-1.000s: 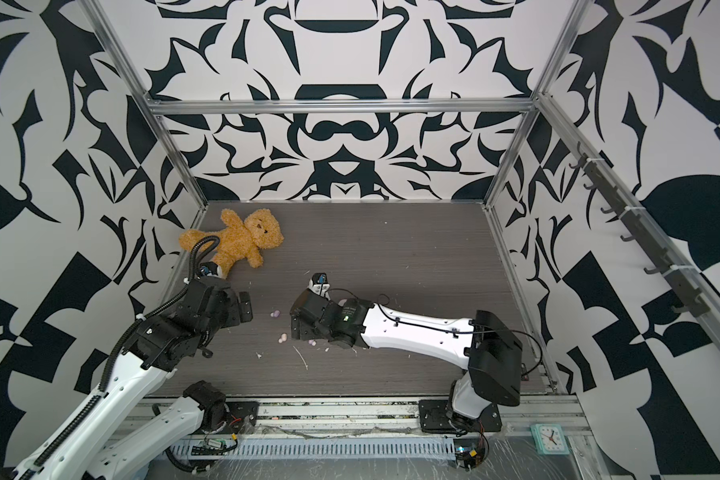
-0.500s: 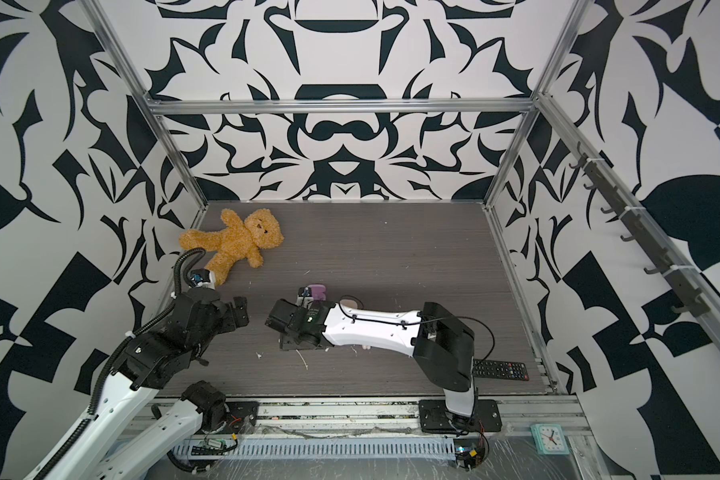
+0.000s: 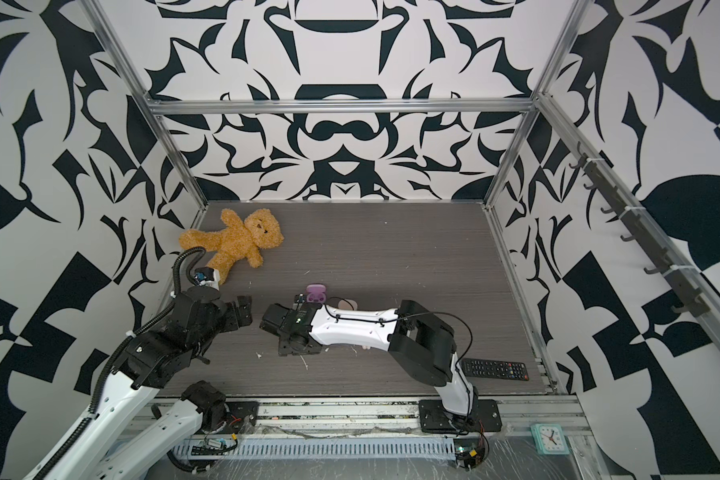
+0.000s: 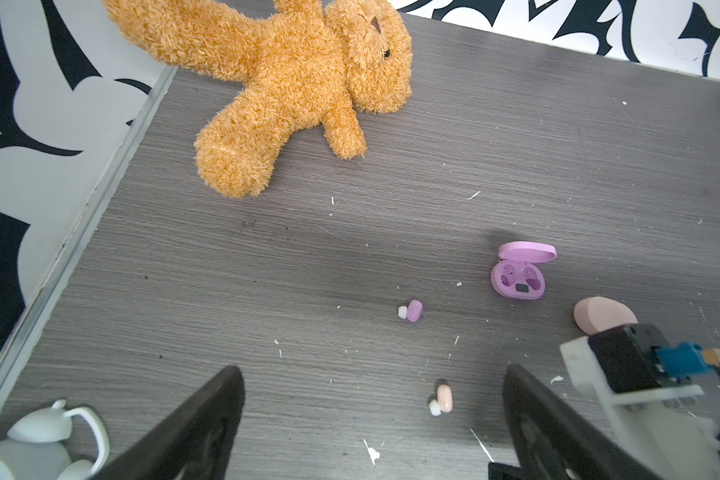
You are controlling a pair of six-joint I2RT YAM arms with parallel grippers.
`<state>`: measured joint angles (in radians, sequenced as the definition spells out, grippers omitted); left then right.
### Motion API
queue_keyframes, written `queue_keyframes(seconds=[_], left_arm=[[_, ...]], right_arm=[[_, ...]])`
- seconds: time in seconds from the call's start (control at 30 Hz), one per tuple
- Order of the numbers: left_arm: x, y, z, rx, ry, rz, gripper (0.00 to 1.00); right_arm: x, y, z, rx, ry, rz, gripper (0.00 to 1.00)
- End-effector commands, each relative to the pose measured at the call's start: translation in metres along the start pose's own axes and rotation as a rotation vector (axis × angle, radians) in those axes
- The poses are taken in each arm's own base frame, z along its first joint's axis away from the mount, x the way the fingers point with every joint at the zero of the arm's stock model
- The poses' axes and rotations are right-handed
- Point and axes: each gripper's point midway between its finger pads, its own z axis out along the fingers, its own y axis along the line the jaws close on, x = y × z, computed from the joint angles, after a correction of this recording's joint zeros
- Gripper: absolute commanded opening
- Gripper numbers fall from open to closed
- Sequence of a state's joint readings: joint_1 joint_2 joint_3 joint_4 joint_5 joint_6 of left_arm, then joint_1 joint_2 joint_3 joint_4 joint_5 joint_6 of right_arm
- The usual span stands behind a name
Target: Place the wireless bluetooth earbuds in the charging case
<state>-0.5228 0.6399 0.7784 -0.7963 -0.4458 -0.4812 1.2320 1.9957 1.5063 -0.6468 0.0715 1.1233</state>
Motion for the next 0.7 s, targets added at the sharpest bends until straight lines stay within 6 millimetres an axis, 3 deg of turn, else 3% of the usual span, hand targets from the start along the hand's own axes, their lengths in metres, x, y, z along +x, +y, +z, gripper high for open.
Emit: queue_keyframes(seconds=[0.0, 0.67], left_arm=[[0.003, -0.002, 0.002, 0.014, 0.009, 0.0, 1.0], [0.004, -0.006, 0.002, 0.037, 0.015, 0.002, 0.99]], right_arm=[[-0.009, 0.006, -0.012, -0.011, -0.027, 0.001, 0.62], [-0.014, -0.009, 0.001, 0.045, -0.031, -0.002, 0.56]])
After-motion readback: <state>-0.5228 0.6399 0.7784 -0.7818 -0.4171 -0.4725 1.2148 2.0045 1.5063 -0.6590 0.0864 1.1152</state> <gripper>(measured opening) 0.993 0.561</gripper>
